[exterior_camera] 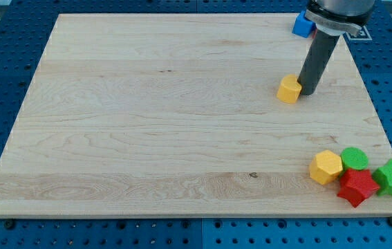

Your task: Move the yellow heart into a red circle

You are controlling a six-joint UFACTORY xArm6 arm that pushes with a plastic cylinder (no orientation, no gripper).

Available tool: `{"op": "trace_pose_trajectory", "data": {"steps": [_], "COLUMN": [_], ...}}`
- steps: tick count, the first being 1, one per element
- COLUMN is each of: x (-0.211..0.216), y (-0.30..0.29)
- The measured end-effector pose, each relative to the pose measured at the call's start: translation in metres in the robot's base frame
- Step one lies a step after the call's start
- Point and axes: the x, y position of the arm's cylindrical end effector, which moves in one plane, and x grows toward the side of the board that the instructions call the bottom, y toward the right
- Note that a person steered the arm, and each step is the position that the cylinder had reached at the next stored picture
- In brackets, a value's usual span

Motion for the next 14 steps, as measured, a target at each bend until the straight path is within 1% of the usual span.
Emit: {"op": "trace_pose_trajectory", "data": {"steps": [2,3,4,5,6,7,12,13,14], "x": [0.013,0.054,0.063,0.048,0.023,-0.004,0.000,-0.002,-0.012], "y": [-0.068,-0.051,-0.052,-0.103,-0.122,-0.082,-0.088,-0.084,-0.084]}}
